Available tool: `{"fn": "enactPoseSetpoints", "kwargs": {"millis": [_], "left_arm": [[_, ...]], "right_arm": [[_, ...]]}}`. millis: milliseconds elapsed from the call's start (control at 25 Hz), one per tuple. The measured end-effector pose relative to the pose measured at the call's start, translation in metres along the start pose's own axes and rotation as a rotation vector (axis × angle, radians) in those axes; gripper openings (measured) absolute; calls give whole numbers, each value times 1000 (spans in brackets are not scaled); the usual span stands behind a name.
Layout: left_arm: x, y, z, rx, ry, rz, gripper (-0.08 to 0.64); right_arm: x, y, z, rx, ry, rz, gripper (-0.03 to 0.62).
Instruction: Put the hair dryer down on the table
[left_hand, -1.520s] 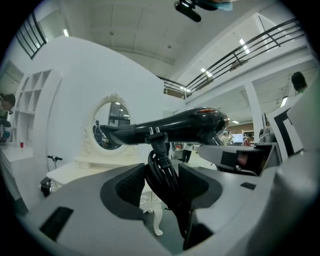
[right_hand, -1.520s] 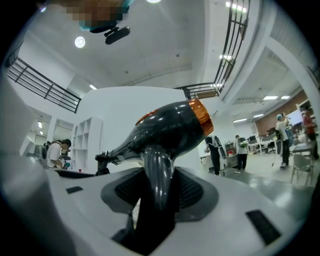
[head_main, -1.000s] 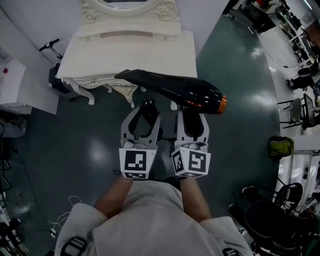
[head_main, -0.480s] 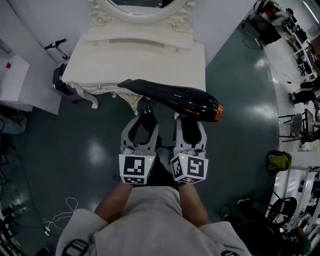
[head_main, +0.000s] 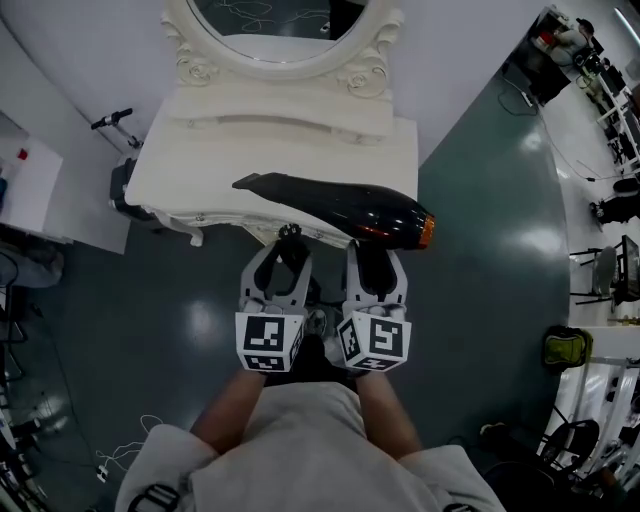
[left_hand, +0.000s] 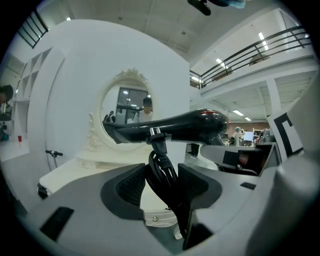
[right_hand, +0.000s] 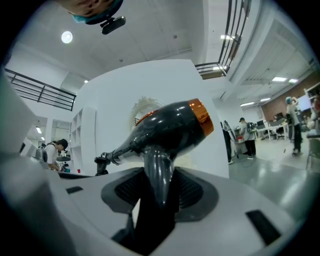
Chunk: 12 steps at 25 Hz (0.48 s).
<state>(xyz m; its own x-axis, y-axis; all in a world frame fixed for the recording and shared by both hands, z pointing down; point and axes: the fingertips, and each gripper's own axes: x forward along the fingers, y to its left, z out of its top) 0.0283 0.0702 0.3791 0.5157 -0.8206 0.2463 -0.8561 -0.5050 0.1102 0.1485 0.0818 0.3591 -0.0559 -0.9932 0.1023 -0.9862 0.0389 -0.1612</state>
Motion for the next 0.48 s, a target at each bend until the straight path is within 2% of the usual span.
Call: {"fn": "enactPoseSetpoints", "kwargs": {"millis": [200,480], "left_arm": [[43,10,-1,-7,26,14,204],[67,32,-7,-46,52,69,190]], "right_arm": [[44,-23,-12,41,33,-9,190],[80,-25,-21,68,72,26,190]]}}
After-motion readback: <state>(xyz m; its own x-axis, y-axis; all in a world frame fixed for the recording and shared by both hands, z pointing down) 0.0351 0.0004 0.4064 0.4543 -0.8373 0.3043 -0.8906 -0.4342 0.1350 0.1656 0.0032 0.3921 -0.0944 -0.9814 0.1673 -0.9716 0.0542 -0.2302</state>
